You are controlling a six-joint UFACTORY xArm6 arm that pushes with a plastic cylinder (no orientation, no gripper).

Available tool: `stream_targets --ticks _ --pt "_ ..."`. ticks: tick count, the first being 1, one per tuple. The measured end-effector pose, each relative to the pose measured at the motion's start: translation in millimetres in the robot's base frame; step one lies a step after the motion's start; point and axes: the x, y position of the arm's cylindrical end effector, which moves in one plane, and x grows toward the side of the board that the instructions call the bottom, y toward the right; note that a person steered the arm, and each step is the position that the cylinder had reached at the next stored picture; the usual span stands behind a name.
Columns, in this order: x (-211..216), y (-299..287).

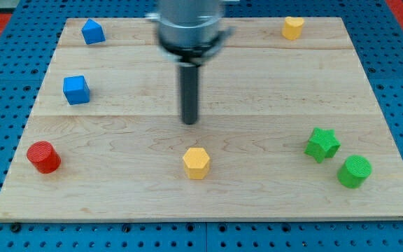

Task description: Place the hexagon at the bottom left side of the green star

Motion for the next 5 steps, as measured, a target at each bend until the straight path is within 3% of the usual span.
stream_targets --ticks 1,3,5 --pt "24 -33" --pt "84 12" --pt "88 169"
